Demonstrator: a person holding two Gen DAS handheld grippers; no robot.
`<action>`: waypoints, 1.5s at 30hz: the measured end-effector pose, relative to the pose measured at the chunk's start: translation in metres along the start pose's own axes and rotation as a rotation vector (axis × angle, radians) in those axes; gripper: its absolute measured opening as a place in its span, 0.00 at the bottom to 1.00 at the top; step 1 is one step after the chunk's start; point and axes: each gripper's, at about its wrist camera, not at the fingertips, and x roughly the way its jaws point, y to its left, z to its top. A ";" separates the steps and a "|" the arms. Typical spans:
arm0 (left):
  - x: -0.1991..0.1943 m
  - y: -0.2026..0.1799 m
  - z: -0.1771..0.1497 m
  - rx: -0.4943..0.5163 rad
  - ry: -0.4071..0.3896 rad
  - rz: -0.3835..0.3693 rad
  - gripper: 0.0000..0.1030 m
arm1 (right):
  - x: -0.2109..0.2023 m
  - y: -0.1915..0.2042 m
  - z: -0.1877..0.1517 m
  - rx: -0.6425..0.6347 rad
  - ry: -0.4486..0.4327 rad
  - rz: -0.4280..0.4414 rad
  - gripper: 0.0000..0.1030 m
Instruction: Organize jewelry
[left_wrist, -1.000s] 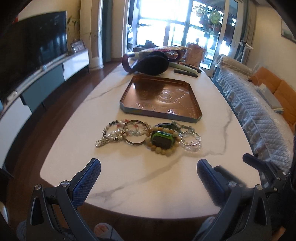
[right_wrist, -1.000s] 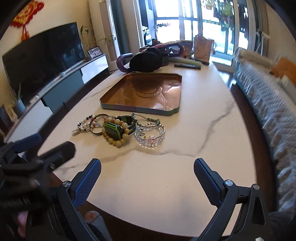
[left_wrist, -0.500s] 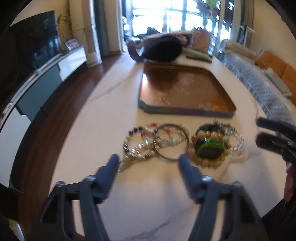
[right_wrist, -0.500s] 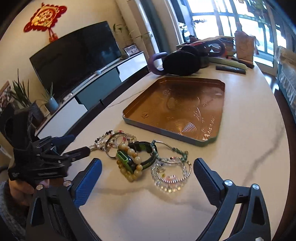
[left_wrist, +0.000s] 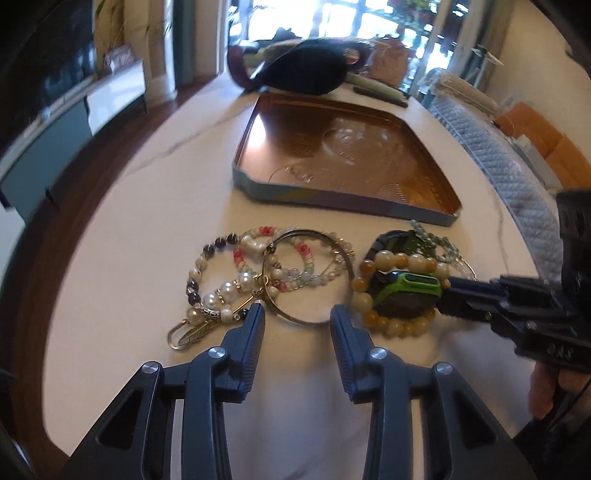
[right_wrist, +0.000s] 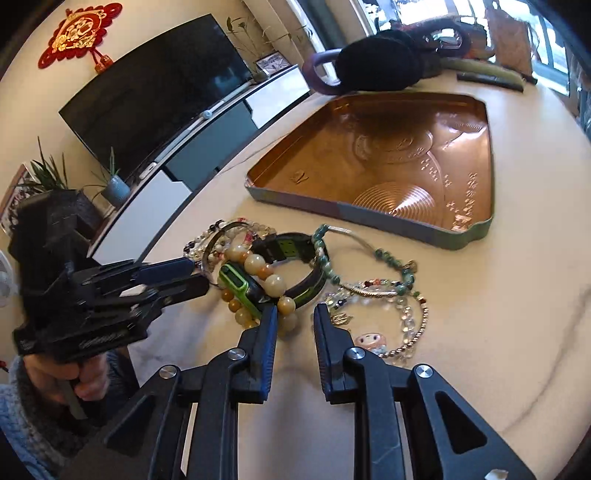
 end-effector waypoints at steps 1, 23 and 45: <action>0.002 0.003 0.000 -0.023 0.003 -0.020 0.31 | 0.002 0.000 0.001 -0.003 0.002 0.011 0.19; -0.002 0.004 -0.001 -0.127 0.014 -0.081 0.51 | -0.040 0.015 -0.015 -0.047 -0.123 -0.042 0.12; -0.012 -0.003 0.005 -0.103 -0.066 -0.099 0.01 | -0.114 0.020 -0.010 -0.097 -0.368 -0.007 0.11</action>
